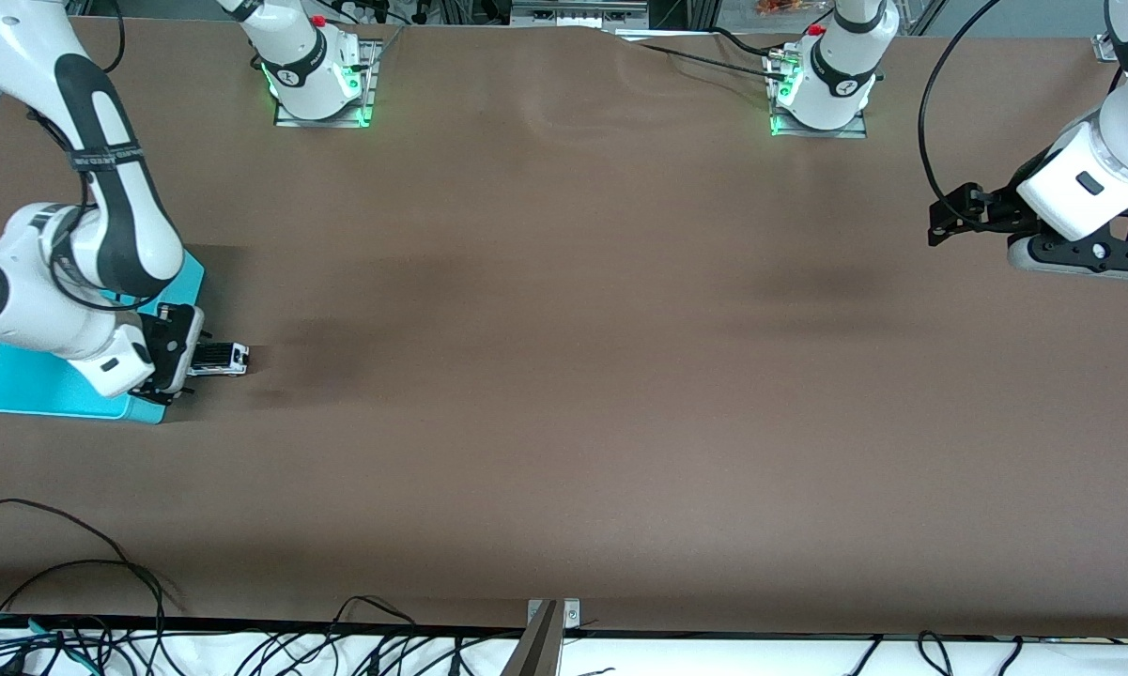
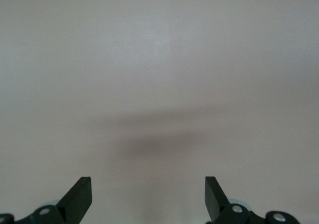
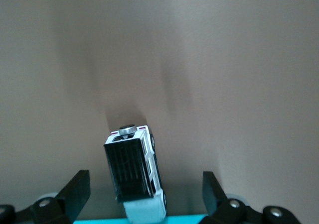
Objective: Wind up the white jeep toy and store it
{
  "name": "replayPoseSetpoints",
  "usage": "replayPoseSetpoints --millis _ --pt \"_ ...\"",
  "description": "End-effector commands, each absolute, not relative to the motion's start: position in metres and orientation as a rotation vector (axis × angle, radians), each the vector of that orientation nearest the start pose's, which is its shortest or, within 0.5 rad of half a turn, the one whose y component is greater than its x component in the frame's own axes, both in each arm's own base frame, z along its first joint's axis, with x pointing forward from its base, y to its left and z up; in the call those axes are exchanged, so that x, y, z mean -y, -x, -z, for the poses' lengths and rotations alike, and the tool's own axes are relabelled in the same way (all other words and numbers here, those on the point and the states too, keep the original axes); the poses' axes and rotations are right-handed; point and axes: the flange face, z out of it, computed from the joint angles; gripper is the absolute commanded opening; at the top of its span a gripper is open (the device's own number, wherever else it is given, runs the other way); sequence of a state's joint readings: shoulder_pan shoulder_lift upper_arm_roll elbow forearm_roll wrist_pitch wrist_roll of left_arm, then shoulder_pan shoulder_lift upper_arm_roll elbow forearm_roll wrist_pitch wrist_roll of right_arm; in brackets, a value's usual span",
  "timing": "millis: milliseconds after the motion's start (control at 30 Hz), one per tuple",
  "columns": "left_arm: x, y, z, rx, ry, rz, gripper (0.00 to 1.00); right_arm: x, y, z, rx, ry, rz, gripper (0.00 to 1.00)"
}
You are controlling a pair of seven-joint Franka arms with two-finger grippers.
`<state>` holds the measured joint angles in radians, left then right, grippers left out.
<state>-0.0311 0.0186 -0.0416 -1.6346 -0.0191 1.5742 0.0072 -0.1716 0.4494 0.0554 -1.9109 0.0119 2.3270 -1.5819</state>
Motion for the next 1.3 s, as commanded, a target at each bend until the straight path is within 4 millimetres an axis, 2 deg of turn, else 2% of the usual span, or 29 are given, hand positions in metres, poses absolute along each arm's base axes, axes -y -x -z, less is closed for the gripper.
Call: replayPoseSetpoints --millis 0,234,300,467,567,634,667,834,868,1101,1268 --pt "0.043 -0.557 -0.596 -0.113 3.169 -0.097 1.0 0.091 -0.599 -0.242 2.109 2.3 0.061 1.0" --pt "0.043 -0.557 -0.596 -0.113 3.169 -0.097 1.0 0.095 -0.592 -0.207 2.201 2.255 0.098 1.0" --pt "0.043 -0.557 -0.597 -0.113 3.169 -0.094 1.0 0.1 -0.591 -0.201 2.205 2.257 0.102 1.0" --pt "0.043 -0.557 -0.596 -0.113 3.169 -0.097 1.0 0.099 -0.592 -0.202 2.214 2.25 0.102 0.98" --pt "0.044 -0.557 -0.596 -0.115 3.169 -0.097 1.0 0.099 -0.592 -0.202 2.216 2.249 0.102 0.81" --pt "0.044 -0.557 -0.596 -0.113 3.171 -0.097 1.0 0.098 -0.592 -0.201 2.222 2.242 0.099 0.57" --pt "0.044 -0.557 -0.596 -0.113 3.171 -0.097 1.0 0.097 -0.592 -0.201 2.225 2.239 0.098 0.5" --pt "0.043 -0.557 -0.595 -0.115 3.167 -0.099 1.0 0.095 -0.592 -0.201 2.218 2.238 0.094 0.24" --pt "0.043 -0.558 -0.595 -0.115 3.166 -0.101 1.0 0.095 -0.593 -0.202 2.212 2.246 0.095 0.21" --pt "0.043 -0.558 -0.595 -0.115 3.164 -0.099 1.0 0.089 -0.596 -0.212 2.199 2.242 0.096 0.19" --pt "0.044 -0.558 -0.595 -0.118 3.167 -0.099 1.0 0.082 -0.602 -0.23 2.135 2.267 0.075 0.2"
